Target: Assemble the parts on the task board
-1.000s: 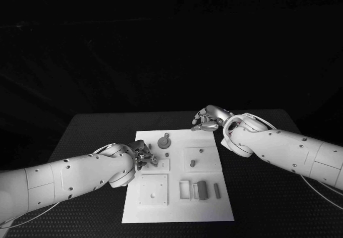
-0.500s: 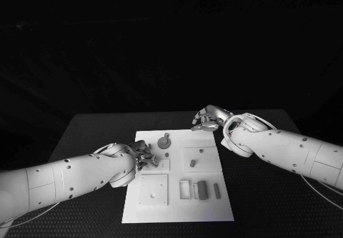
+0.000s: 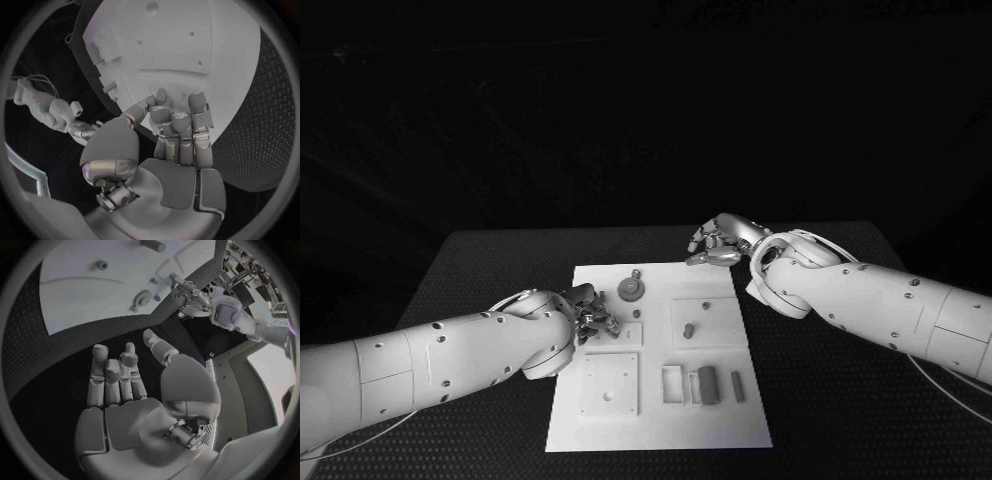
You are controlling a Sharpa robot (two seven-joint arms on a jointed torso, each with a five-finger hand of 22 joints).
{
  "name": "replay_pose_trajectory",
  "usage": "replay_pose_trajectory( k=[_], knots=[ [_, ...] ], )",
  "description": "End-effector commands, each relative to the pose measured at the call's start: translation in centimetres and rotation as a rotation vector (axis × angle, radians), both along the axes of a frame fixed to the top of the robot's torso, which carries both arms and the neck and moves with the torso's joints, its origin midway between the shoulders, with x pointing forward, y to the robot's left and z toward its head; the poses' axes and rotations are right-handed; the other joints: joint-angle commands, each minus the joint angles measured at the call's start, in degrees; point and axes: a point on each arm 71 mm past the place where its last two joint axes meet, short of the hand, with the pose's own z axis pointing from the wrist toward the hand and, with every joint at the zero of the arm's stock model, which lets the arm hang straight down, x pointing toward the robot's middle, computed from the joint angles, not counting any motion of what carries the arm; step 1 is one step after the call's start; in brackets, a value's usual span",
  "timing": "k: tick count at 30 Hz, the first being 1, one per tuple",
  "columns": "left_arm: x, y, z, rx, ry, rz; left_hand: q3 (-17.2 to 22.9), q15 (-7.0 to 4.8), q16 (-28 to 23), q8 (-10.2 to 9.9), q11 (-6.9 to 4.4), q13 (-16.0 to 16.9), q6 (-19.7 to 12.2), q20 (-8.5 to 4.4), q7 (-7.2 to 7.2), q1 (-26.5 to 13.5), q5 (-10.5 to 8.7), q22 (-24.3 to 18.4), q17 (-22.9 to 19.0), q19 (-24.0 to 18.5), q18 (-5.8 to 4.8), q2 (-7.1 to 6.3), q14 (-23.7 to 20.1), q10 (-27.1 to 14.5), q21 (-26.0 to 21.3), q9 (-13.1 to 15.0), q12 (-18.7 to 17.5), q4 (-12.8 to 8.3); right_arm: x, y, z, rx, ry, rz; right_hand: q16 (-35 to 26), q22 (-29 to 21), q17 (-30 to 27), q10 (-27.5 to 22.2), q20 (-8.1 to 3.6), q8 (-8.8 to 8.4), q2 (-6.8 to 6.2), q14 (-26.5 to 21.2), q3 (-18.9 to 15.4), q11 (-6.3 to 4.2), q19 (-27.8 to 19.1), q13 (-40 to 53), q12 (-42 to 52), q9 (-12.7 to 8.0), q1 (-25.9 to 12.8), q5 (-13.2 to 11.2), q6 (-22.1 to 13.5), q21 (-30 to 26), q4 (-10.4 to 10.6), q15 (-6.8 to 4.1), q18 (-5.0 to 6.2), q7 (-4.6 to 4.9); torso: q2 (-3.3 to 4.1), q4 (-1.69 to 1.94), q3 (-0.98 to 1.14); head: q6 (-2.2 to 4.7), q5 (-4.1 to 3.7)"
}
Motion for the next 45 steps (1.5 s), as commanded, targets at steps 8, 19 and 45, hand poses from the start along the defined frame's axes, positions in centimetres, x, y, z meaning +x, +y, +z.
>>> replay_pose_trajectory(
  k=[8,19,45],
  knots=[
    [0.05,-0.04,0.01,0.011,-0.031,0.007,-0.14,-2.52,0.37,0.16,-2.32,-0.09,6.32,-0.99,-4.19,0.19,-0.39,0.11,-0.13,1.07,0.18,-0.19,0.34,-1.72,0.11,11.86,0.4,0.12,-0.03,0.05,0.02,0.002,0.0,0.007,-0.12,-0.02,-0.09,-0.13,0.03,-0.31,0.41,-0.09,0.28,0.17,-0.34,-0.09,-0.06,0.06,0.21,0.33,0.07,-0.06,0.06,-0.36,0.87,0.38,-0.01,0.03,-0.01,0.0,0.05],
    [0.1,0.37,0.05,-0.007,-0.038,0.024,-0.39,-2.49,0.63,0.22,-2.4,-0.15,6.73,-1.03,-4.32,-0.13,-1.08,0.19,-0.23,1.15,0.17,-0.29,0.44,-1.57,0.14,11.84,0.55,0.3,-0.02,0.02,0.01,0.002,0.001,0.006,-0.12,-0.02,-0.1,-0.13,0.03,-0.31,0.42,-0.09,0.28,0.17,-0.34,-0.09,-0.06,0.06,0.2,0.33,0.07,-0.07,0.07,-0.36,0.87,0.38,-0.01,-0.01,0.02,0.09,0.14],
    [-0.02,0.2,-0.11,-0.013,-0.022,0.018,-0.75,-2.44,1.37,-0.27,-2.53,-0.67,7.28,-1.21,-4.42,-0.52,-2.06,0.48,-1.13,1.19,0.07,-0.85,0.29,-1.52,0.06,11.49,0.83,0.54,-0.01,0.06,-0.01,0.002,0.004,0.006,-0.11,-0.02,-0.13,-0.14,0.05,-0.32,0.5,-0.11,0.28,0.16,-0.36,-0.15,-0.06,0.1,0.05,0.33,0.06,-0.07,0.15,-0.37,0.86,0.37,0.02,-0.05,0.09,0.16,0.13]
  ],
)
